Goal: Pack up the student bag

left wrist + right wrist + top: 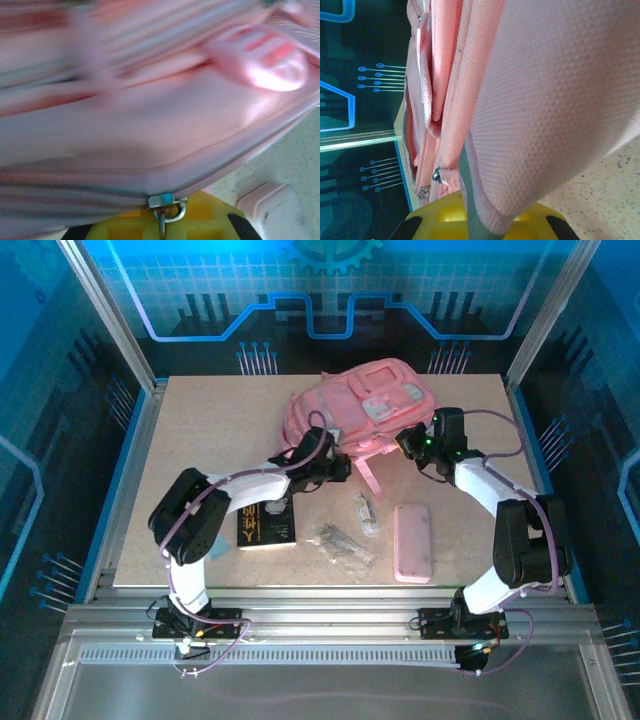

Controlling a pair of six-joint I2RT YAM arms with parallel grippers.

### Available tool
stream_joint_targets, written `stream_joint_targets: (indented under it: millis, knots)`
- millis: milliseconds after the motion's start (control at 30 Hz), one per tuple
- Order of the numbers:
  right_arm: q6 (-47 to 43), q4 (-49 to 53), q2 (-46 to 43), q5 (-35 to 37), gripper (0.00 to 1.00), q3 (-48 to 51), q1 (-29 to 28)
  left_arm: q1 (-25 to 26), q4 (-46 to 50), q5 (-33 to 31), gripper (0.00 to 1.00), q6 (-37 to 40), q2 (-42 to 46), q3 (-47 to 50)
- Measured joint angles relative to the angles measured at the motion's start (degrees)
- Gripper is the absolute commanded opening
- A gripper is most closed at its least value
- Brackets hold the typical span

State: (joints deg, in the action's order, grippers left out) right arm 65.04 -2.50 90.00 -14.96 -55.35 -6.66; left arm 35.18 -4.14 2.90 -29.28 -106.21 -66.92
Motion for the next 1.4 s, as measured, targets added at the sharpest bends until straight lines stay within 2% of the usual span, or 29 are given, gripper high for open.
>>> stream_joint_targets:
  millis: [267,400,433,467,567,600,667,800,967,1167,1400]
  knots:
    - [-3.26,1.44,0.0,-1.66,0.0,0.0,1.81,-6.49,7.52,-0.07,0.0,3.96,5.81,3.72]
    - [-4.85,2.36,0.79,-2.49,0.01,-0.87,2.16,-7.96,10.16,1.46,0.0,5.49,6.95,3.65]
    - [-5.33,2.95,1.57,-2.73,0.11,-1.79,2.27,-7.87,10.71,2.27,0.0,5.46,7.28,3.5]
    - [-5.68,3.43,2.51,-3.02,0.31,-2.86,2.47,-7.72,11.47,2.89,0.0,5.46,7.41,3.04]
    - [-7.41,4.52,4.96,-2.86,0.79,-6.38,3.63,-5.9,14.14,3.69,0.0,5.22,7.41,0.17]
    - [-7.91,4.92,5.29,-2.86,0.88,-7.23,4.07,-5.03,14.95,3.98,0.0,5.16,7.39,-1.01]
    - [-9.07,5.79,5.25,-2.86,0.99,-8.22,4.94,-2.62,16.26,4.81,0.0,4.55,6.73,-4.44]
    - [-10.67,7.43,3.39,-3.5,1.0,-7.34,6.45,0.28,17.22,7.93,0.0,3.19,2.84,-12.41]
    - [-10.82,12.41,-5.38,-5.92,1.0,-1.9,7.08,1.09,17.66,11.91,0.0,1.73,-3.78,-20.68]
    - [-5.73,11.06,-17.68,-8.33,0.95,7.96,6.8,3.21,17.99,13.53,0.0,0.2,-7.17,-22.38]
    - [3.32,4.28,-16.68,-7.93,0.95,13.38,1.55,4.76,16.76,13.51,0.0,-1.9,-6.99,-20.72]
